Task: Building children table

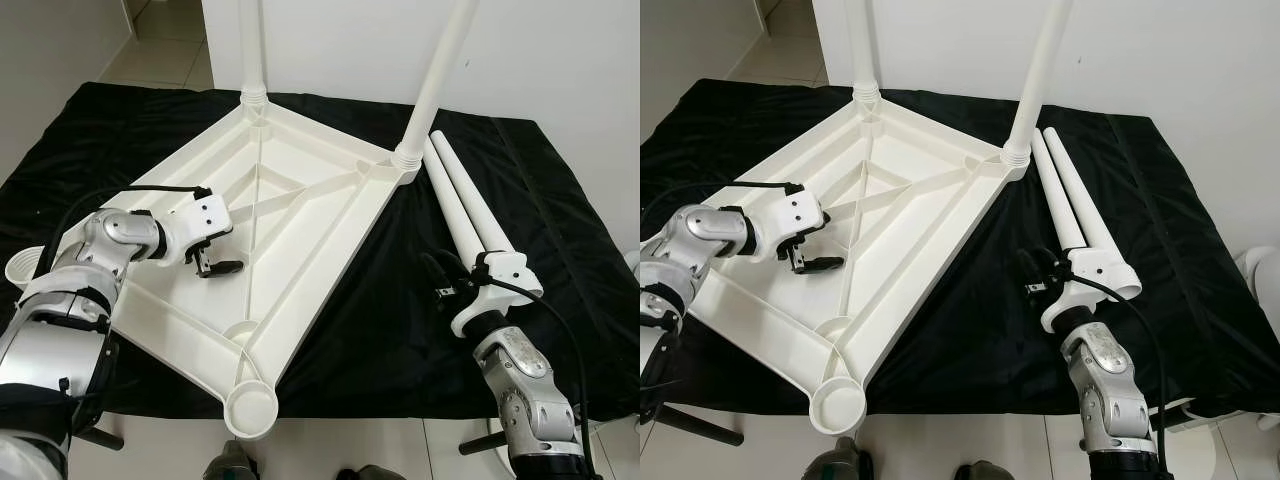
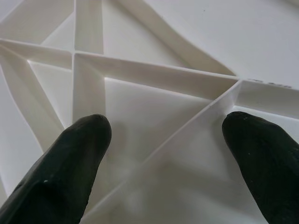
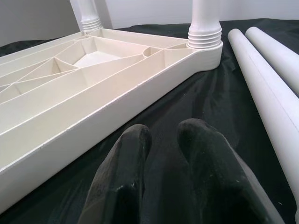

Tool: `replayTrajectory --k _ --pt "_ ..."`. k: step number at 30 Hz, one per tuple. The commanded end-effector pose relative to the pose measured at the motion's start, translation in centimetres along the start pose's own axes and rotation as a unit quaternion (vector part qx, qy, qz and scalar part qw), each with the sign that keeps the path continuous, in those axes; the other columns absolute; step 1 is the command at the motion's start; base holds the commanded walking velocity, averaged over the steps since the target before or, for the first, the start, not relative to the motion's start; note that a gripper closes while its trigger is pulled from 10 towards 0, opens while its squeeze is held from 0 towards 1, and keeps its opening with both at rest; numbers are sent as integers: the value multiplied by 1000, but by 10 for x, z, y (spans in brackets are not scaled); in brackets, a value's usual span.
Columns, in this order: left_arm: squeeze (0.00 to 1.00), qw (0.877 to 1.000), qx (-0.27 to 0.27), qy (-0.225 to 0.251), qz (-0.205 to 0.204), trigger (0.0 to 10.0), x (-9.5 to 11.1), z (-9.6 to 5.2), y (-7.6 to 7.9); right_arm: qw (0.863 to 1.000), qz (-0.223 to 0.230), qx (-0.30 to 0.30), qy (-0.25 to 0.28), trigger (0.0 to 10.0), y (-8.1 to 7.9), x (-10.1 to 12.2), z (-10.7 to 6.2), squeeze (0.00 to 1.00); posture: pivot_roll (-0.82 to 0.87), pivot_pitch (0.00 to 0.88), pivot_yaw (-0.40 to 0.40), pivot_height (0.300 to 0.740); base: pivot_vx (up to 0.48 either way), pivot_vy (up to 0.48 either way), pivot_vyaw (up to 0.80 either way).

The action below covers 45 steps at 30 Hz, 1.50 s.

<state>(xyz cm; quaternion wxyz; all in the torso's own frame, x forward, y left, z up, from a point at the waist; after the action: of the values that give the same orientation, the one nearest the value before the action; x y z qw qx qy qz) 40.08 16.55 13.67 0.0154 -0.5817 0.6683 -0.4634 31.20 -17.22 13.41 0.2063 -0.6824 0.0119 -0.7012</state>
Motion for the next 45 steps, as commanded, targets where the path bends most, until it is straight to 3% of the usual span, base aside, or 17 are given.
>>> replayTrajectory --k 1,4,5,8,9,13,14,20,21,23,24,25,45 --pt "0 1000 -5 -7 16 6824 2 2 -2 1000 -5 -9 -7 10000 6 -2 -3 0 59 47 -20 740 0 0 0" --pt "0 1000 -9 -8 20 6824 3 2 -2 1000 -5 -9 -8 10000 6 -2 -3 0 59 47 -20 740 0 0 0" --pt "0 999 -24 -8 30 6275 5 3 0 1000 -7 -10 -8 10000 7 -2 -4 0 58 50 -17 740 0 0 0" --pt "0 998 -40 -7 38 5882 7 5 2 1000 -8 -11 -9 10000 8 -1 -4 0 57 52 -14 740 0 0 0" --pt "0 998 -53 -7 43 8078 7 6 5 1000 -8 -11 -10 10000 8 -2 -4 0 54 55 -12 740 0 0 0" --pt "0 997 -61 -8 46 8078 8 7 7 1000 -9 -11 -10 10000 7 -2 -5 0 54 55 -12 740 0 0 0" --pt "0 996 -70 -8 46 10000 8 8 9 1000 -9 -11 -10 10000 7 -2 -5 0 50 59 -8 740 0 0 0" --pt "0 995 -91 -4 35 10000 7 10 17 1000 -8 -14 -10 10000 8 -2 -8 0 44 64 -3 740 0 0 0" --pt "0 994 -106 -2 26 5882 6 10 21 1000 -8 -15 -11 10000 8 -3 -9 0 41 66 -1 740 0 0 0" --pt "0 993 -117 -1 20 5882 6 11 25 1000 -8 -16 -12 10000 8 -3 -9 0 41 66 -1 740 0 0 0" --pt "0 992 -128 3 12 2667 6 11 28 1000 -7 -17 -12 10000 7 -4 -10 0 39 66 1 740 0 0 0" --pt "0 991 -132 1 10 235 5 10 29 1000 -7 -17 -12 10000 7 -4 -10 0 36 66 4 740 0 0 0" --pt "0 988 -152 -5 5 0 1 8 35 1000 -5 -20 -15 10000 6 -7 -14 0 33 61 8 740 0 0 0"
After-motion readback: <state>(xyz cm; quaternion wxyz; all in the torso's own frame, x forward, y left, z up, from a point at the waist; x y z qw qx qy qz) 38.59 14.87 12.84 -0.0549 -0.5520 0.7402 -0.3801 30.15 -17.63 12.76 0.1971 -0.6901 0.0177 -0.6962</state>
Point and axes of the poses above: a point about 5 cm out from each wrist's last joint towards the gripper, its own z axis pointing out of the wrist towards the gripper, its own x axis along the axis of the wrist's last joint, y = z × x, the point moved 5 cm from there along z, pointing out of the wrist towards the gripper, and after that the axes turned 12 degrees about z, right-handed, at the moved point
